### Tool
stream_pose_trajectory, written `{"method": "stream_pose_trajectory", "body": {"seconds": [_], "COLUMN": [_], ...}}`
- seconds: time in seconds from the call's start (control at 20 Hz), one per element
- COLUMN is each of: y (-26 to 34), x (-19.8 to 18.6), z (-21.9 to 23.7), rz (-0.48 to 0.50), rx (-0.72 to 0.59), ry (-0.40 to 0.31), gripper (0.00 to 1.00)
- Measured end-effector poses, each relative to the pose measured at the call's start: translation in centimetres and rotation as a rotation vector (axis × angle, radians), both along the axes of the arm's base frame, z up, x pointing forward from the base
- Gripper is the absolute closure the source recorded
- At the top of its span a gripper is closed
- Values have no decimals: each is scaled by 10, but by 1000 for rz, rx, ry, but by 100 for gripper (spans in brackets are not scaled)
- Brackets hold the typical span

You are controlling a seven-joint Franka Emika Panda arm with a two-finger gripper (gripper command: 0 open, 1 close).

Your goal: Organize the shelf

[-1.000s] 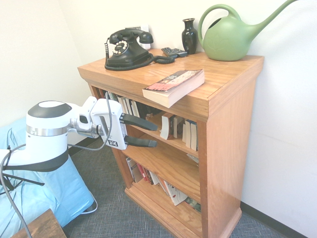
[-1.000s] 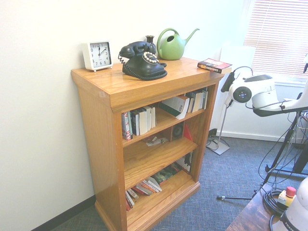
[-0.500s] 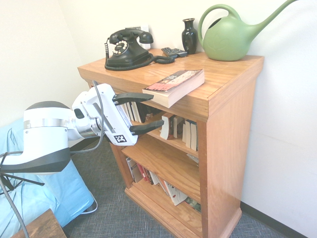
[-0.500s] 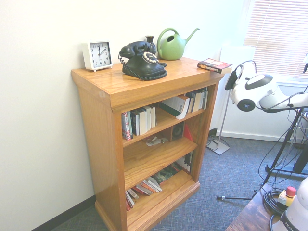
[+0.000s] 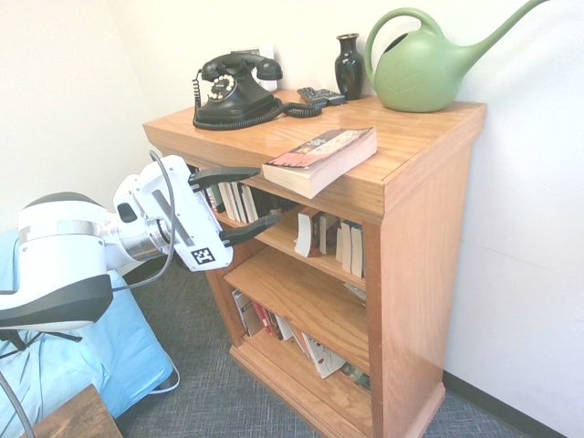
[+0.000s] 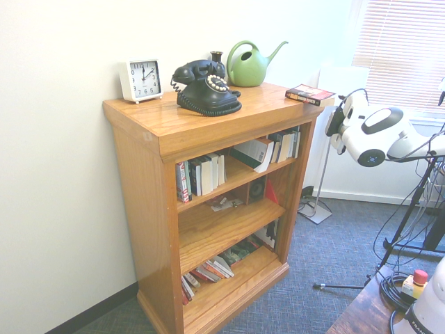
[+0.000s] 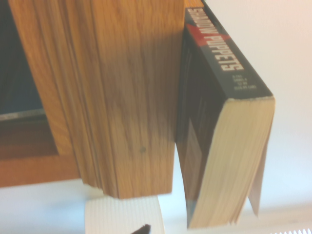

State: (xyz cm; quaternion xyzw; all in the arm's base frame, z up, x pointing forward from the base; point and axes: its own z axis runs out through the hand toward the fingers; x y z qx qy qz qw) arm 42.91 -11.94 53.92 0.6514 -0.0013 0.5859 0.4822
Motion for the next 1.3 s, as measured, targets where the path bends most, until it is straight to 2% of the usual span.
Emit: {"method": "stream_pose_trajectory", "body": {"seconds": [0.35,0.6,0.65,0.9,1.3], "y": [2,1,2,2,0], "x": [8,30,35,48,49], "z": [30,35,35,32,32], "rz": [123,148,150,152,145], "rx": [26,28,25,20,19], "ry": [42,67,69,80,79], "gripper": [0,0,100,100,100]}}
